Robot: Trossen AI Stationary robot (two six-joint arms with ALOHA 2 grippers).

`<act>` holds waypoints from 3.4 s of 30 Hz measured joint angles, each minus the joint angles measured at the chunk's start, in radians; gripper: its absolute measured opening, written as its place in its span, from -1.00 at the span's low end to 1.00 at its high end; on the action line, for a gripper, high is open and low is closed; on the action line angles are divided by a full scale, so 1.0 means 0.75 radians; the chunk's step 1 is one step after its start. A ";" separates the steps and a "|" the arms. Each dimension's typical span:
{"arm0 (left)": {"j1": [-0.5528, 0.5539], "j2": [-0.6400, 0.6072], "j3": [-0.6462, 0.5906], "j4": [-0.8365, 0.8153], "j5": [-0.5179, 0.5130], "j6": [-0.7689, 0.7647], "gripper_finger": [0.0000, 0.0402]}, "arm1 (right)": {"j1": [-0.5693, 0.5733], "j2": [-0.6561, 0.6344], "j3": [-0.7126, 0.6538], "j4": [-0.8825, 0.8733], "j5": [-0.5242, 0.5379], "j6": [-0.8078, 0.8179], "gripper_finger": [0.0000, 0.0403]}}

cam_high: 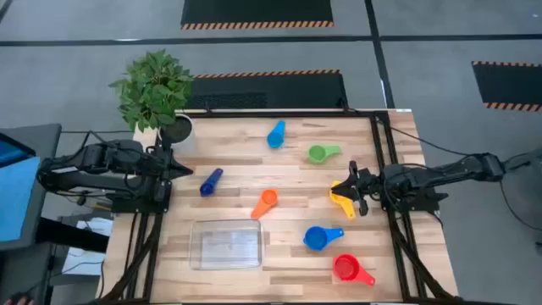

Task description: Nest measuring cups in basket

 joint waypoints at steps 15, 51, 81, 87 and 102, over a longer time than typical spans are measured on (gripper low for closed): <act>0.000 0.000 0.000 0.000 0.000 0.000 -1.00 | 0.000 0.001 0.000 0.000 0.000 0.000 -0.64; 0.000 0.000 0.000 0.000 0.000 0.000 -1.00 | 0.000 0.001 0.000 0.000 0.000 0.000 -0.64; 0.000 0.000 -0.031 0.209 -0.073 -0.396 -1.00 | -0.014 0.000 0.000 0.008 0.003 -0.254 -0.64; 0.000 0.025 -0.032 0.363 -0.272 -0.686 -1.00 | -0.014 0.001 0.000 0.007 0.003 -0.277 -0.64; 0.000 0.063 -0.032 0.423 -0.454 -0.894 -1.00 | 0.002 0.001 0.000 0.066 0.031 0.336 -0.64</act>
